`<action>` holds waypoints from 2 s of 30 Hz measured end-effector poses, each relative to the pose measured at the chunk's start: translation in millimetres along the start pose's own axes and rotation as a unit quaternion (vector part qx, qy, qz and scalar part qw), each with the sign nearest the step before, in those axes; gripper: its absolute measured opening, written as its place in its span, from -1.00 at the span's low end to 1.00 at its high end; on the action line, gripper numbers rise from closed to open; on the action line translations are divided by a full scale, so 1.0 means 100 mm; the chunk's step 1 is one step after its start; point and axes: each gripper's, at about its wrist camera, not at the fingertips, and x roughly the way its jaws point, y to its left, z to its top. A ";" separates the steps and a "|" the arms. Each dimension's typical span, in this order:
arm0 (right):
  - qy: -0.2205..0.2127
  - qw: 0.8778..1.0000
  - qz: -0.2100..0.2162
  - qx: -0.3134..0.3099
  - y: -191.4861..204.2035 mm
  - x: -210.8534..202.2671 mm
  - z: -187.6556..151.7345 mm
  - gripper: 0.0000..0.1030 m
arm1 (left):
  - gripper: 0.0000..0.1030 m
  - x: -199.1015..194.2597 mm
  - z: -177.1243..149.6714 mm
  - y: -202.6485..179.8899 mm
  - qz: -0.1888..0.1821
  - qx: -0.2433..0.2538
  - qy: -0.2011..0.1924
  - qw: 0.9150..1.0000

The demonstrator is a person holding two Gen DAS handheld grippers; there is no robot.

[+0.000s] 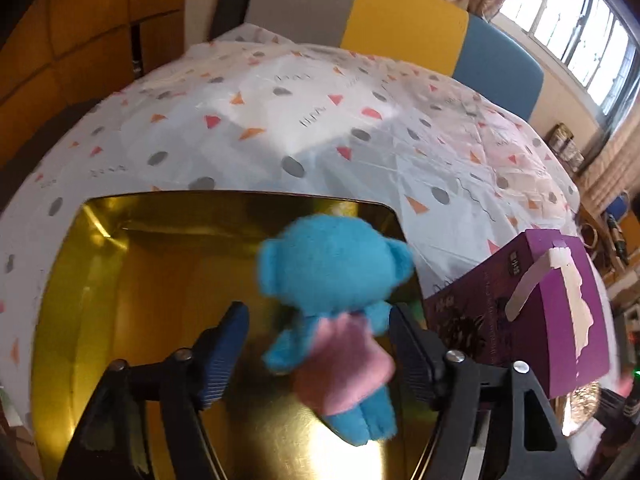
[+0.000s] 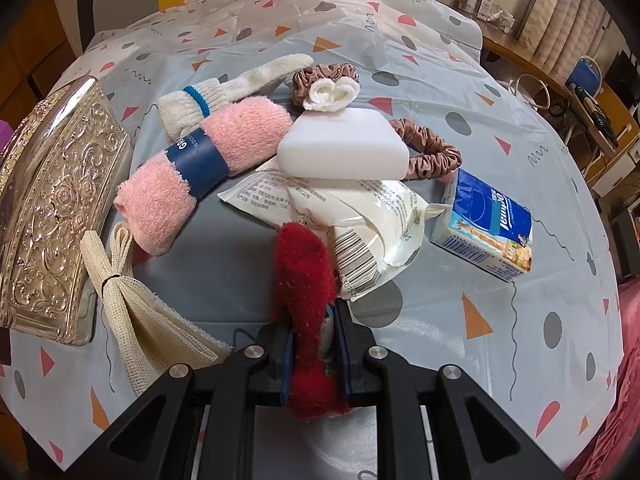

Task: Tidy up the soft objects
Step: 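Carry the blue teddy bear into the gold tray and open the left tool, then carry the red plush toy into the gold tray and open the right tool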

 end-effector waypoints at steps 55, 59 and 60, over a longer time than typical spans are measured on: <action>-0.150 0.978 0.134 0.060 0.93 -1.09 1.17 -0.74 | 0.70 -1.11 -1.14 0.45 0.038 -0.002 -0.068 0.997; -0.172 0.966 0.195 -0.014 1.64 -1.38 1.24 -0.74 | 0.70 -1.14 -1.15 0.51 0.042 -0.008 -0.068 0.997; -0.175 0.961 0.210 -0.041 1.85 -1.46 1.21 -0.74 | 0.70 -1.14 -1.15 0.53 0.042 -0.011 -0.068 0.997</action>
